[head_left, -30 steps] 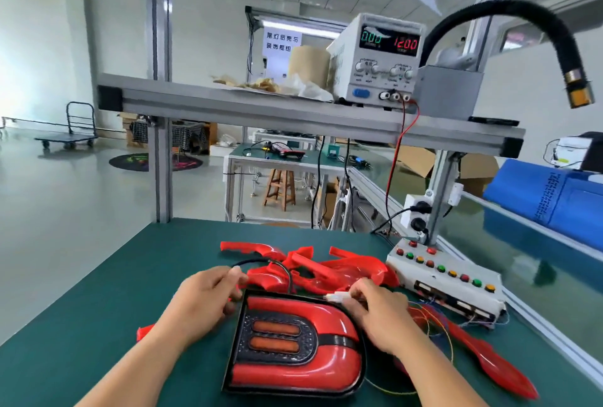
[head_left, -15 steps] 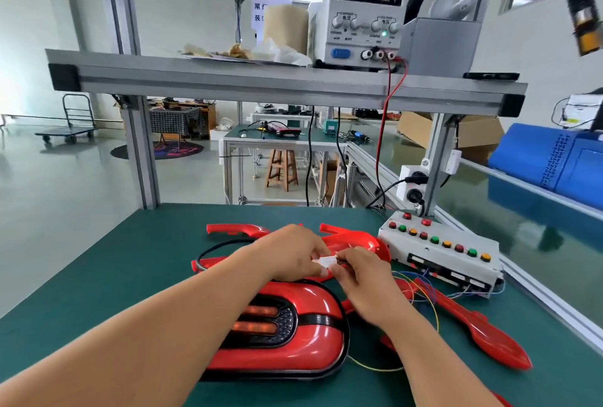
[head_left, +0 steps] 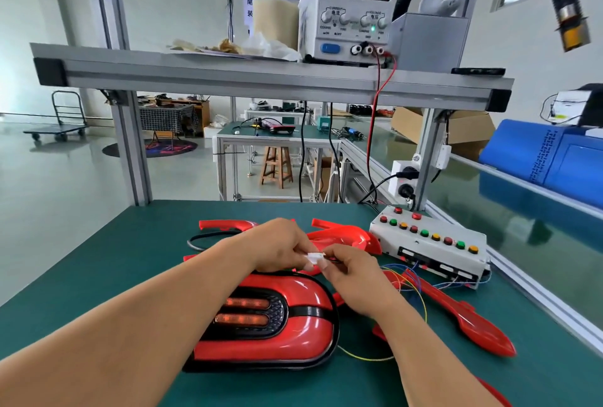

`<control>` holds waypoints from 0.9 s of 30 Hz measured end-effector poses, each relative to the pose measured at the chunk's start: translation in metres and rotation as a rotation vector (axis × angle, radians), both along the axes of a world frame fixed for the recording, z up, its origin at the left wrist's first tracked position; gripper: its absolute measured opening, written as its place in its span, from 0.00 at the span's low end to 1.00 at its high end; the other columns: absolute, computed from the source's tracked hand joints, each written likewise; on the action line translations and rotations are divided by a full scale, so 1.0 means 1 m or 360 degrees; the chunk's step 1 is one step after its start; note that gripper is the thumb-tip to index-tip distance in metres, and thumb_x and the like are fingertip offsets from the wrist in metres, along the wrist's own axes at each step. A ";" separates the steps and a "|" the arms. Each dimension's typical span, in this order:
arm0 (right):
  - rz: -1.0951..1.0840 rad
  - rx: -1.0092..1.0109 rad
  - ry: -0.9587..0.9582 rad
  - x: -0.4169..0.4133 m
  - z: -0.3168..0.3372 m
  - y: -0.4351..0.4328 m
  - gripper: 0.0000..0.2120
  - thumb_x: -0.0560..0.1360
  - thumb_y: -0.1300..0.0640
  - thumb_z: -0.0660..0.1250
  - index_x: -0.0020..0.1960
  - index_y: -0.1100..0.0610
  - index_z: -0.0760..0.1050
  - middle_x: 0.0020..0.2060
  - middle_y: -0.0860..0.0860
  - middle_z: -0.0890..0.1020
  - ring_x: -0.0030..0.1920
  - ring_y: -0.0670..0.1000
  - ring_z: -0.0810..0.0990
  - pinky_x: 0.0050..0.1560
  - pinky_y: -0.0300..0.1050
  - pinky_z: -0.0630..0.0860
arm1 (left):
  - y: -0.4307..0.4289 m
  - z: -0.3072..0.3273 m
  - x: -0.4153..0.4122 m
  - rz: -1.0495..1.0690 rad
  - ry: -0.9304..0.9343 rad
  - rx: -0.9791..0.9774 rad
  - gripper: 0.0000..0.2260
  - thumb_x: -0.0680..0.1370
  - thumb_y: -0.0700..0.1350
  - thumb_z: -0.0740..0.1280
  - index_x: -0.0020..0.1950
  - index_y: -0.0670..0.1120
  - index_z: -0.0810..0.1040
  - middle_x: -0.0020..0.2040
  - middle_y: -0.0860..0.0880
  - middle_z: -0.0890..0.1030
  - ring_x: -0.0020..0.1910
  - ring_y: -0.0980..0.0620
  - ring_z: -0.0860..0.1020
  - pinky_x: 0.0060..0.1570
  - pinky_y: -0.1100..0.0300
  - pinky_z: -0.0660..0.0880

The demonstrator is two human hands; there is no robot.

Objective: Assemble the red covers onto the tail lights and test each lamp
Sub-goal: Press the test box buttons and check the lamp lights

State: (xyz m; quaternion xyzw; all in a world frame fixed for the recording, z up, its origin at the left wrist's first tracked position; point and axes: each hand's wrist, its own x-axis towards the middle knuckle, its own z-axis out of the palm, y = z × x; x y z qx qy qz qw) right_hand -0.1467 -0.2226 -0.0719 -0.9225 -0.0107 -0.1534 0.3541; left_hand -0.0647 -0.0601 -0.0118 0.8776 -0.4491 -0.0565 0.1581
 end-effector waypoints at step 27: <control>-0.0091 0.0380 -0.0295 0.001 -0.006 0.015 0.04 0.79 0.53 0.66 0.46 0.46 0.77 0.33 0.44 0.80 0.34 0.40 0.76 0.38 0.38 0.72 | 0.000 0.000 0.001 0.0035 0.0112 -0.0184 0.25 0.74 0.49 0.73 0.66 0.52 0.66 0.41 0.54 0.81 0.35 0.62 0.75 0.40 0.68 0.71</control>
